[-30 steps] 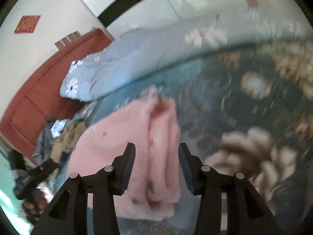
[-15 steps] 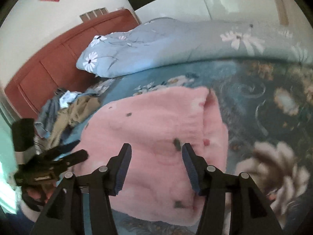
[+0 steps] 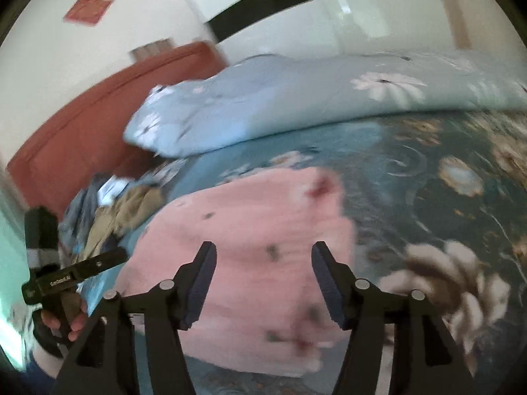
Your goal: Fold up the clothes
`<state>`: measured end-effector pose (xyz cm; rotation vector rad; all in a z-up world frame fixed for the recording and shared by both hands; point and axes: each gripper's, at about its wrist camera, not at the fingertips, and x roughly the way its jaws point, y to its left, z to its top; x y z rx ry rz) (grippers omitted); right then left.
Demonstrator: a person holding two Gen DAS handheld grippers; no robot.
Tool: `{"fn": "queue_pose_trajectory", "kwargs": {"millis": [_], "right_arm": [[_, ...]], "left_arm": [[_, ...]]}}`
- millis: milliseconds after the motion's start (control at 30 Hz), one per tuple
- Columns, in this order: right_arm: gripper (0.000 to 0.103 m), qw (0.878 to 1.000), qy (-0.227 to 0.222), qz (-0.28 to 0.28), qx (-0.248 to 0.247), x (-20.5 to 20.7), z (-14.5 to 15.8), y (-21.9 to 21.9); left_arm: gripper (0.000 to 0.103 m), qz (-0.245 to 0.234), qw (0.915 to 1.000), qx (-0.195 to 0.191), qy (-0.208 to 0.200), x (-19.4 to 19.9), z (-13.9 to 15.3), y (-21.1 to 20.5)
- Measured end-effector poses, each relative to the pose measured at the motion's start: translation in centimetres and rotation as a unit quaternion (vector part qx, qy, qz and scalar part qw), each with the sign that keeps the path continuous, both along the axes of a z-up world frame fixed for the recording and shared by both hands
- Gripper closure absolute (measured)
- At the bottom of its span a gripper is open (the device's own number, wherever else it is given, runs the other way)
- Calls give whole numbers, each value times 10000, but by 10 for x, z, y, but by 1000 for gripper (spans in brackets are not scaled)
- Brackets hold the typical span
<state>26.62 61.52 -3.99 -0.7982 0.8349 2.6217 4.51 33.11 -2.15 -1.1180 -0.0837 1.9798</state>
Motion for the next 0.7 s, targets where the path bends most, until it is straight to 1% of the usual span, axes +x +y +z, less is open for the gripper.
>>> {"fn": "queue_pose_trajectory", "kwargs": {"millis": [33, 100, 133, 167, 233, 300, 333, 500, 567, 633, 700], "right_arm": [[29, 9998, -1, -79, -165, 3, -5, 5], [17, 9980, -17, -68, -632, 4, -20, 10], [17, 9962, -26, -62, -865, 4, -28, 13], [17, 9939, -34, -56, -1097, 5, -35, 16], [16, 9877, -50, -45, -1561, 6, -50, 22], [16, 9820, -38, -16, -1886, 2, -62, 24], [16, 9806, -30, -7, -1959, -1, -65, 24], [16, 9816, 27, 37, -1907, -14, -64, 23], [12, 9815, 30, 48, -1913, -20, -65, 22], [7, 9814, 32, 58, -1918, -26, -65, 20], [7, 9811, 18, 74, -1935, -32, -65, 20]], "left_arm": [[18, 156, 9994, 46, -298, -9, -9, -5], [16, 295, 9949, 211, -939, -22, -27, -11], [13, 346, 9909, 301, -1263, -28, -37, -14], [11, 368, 9875, 378, -1487, -31, -44, -15], [5, 354, 9824, 492, -1768, -35, -53, -15], [4, 272, 9797, 543, -1908, -39, -58, -13], [3, 226, 9784, 563, -1976, -41, -60, -12], [0, 16, 9743, 658, -2155, -48, -66, -4], [0, -109, 9735, 693, -2175, -49, -66, 1], [0, -230, 9732, 649, -2195, -52, -66, 8], [0, -333, 9730, 549, -2216, -54, -65, 13]]}}
